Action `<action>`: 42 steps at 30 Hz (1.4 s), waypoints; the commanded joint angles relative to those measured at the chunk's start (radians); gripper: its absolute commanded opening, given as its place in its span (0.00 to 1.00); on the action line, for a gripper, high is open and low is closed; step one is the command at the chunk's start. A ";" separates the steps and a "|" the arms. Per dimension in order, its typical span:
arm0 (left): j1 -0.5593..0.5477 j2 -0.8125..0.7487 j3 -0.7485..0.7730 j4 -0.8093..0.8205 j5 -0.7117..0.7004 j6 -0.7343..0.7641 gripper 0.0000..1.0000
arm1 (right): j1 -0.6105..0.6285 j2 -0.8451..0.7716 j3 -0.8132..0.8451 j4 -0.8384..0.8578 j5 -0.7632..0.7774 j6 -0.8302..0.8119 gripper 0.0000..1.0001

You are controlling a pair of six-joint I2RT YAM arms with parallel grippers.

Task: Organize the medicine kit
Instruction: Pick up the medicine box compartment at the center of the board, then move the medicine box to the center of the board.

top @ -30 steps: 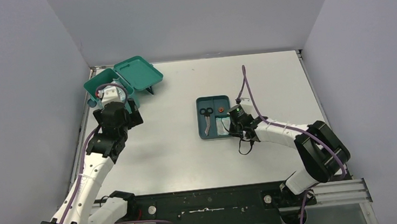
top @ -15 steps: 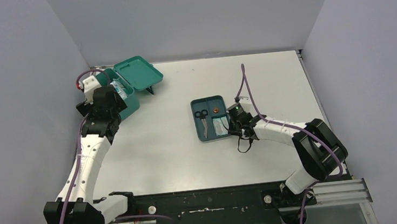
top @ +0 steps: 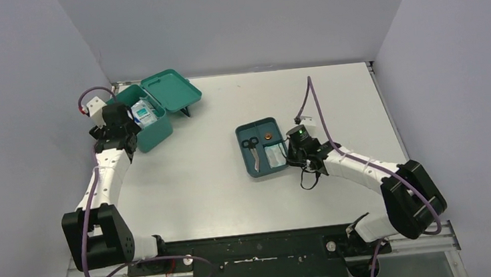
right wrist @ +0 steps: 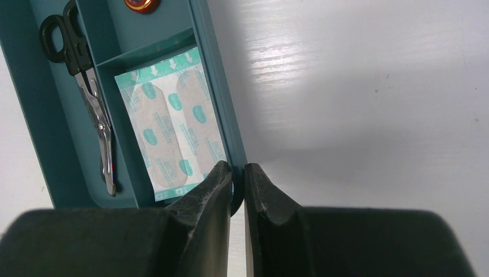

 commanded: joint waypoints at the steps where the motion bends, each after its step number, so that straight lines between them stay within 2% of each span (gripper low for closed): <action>1: 0.016 0.016 0.003 0.140 0.052 -0.054 0.58 | -0.010 -0.082 -0.001 0.014 -0.016 -0.020 0.00; 11: 0.073 0.075 -0.009 0.153 0.116 -0.074 0.50 | -0.014 -0.120 -0.024 0.026 -0.038 -0.029 0.00; 27: 0.082 0.171 -0.033 0.217 0.218 -0.068 0.41 | -0.017 -0.210 -0.036 0.015 -0.032 -0.013 0.00; 29: 0.082 0.179 -0.024 0.207 0.233 -0.068 0.37 | -0.017 -0.219 -0.032 0.004 -0.031 -0.013 0.00; 38: 0.074 0.147 -0.003 0.138 0.314 -0.044 0.06 | -0.017 -0.261 0.043 -0.087 -0.003 -0.038 0.00; 42: 0.049 0.124 -0.009 0.113 0.326 -0.030 0.00 | -0.019 -0.275 0.092 -0.123 0.000 -0.043 0.00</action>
